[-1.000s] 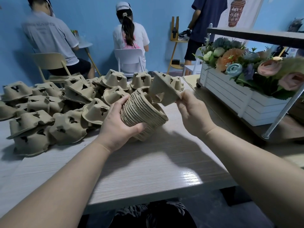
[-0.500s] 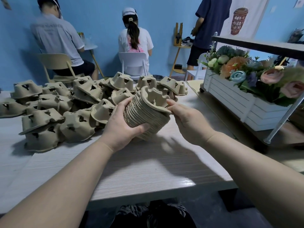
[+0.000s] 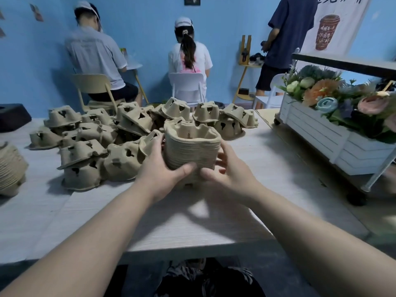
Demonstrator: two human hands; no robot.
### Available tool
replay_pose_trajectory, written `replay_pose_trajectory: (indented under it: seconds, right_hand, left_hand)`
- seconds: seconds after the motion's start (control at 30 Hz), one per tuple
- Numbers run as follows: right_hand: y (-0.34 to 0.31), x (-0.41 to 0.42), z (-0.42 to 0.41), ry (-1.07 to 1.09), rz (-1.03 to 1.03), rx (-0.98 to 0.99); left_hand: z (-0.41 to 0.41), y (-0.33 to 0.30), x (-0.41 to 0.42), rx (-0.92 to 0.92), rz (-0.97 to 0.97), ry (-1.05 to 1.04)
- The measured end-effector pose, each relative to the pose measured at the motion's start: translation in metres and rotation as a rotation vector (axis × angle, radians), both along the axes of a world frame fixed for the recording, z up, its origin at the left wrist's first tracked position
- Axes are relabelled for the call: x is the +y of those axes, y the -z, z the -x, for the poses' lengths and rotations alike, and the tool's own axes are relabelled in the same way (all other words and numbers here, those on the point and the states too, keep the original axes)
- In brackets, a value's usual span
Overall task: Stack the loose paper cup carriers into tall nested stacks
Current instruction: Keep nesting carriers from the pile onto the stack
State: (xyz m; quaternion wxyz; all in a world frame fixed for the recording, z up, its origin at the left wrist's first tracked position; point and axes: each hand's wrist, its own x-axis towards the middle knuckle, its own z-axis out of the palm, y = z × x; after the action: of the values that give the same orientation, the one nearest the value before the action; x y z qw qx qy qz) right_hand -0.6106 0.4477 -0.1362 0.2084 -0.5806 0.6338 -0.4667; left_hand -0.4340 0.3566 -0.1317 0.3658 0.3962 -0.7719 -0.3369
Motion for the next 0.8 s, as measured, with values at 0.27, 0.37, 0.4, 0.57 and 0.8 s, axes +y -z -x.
replay_pose_trajectory:
  seconds: [0.27,0.37,0.4,0.57,0.8]
  right_hand:
    - [-0.012,0.016,0.019,0.147,0.146,0.046]
    - [-0.014,0.018,0.026,0.155,0.164,0.035]
    - [-0.016,0.017,0.025,0.154,0.17,0.014]
    - [-0.031,0.003,0.011,0.247,0.177,-0.056]
    - [-0.022,-0.009,0.012,0.33,0.166,-0.016]
  left_hand:
    - [0.035,0.004,0.01,0.032,-0.144,0.226]
    - [0.037,0.003,0.01,-0.02,-0.124,0.272]
    - [0.035,0.002,0.009,-0.045,-0.098,0.256]
    - [0.016,-0.007,0.001,-0.219,0.051,0.19]
    - [-0.022,-0.024,-0.046,-0.464,0.346,-0.152]
